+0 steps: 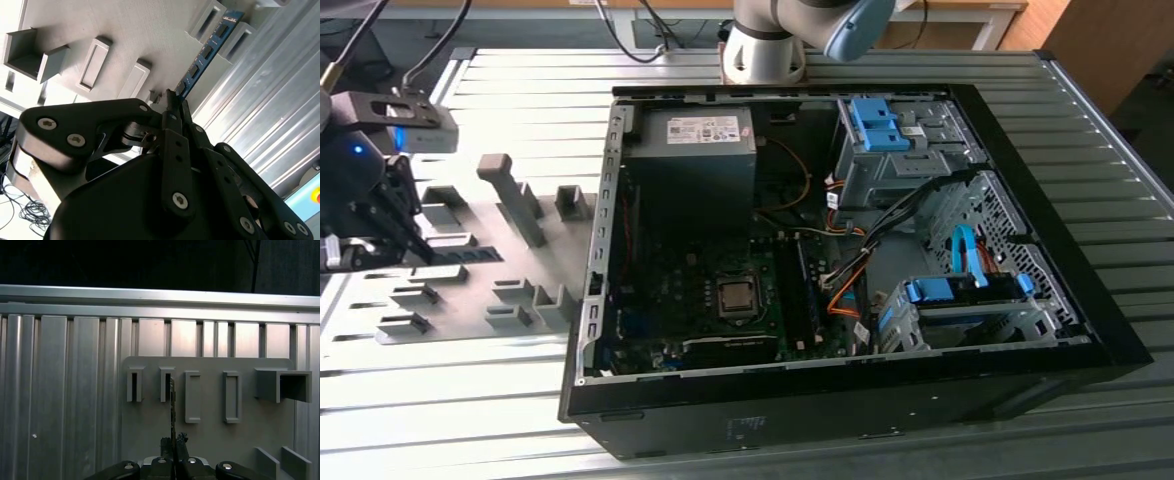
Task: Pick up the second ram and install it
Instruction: 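Pick up the second ram and move it above second insertion slot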
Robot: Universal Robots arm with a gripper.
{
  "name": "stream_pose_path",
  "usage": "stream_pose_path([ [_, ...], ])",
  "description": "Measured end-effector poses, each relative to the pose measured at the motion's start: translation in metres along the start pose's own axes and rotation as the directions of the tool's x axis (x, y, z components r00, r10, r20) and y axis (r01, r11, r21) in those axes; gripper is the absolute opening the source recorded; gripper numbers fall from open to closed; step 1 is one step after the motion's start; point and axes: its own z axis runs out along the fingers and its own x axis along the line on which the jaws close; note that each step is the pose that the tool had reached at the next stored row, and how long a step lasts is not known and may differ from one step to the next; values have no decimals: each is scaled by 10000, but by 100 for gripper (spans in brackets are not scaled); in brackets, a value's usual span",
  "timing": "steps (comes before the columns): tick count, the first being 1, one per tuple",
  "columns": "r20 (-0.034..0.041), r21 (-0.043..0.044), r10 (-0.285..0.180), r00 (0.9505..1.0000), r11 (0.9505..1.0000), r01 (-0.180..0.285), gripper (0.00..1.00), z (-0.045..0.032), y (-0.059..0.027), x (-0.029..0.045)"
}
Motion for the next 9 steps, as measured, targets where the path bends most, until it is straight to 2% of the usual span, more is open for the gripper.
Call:
stream_pose_path([
  [9,0,0,0,10000,10000,0,14,-76,0,-3],
])
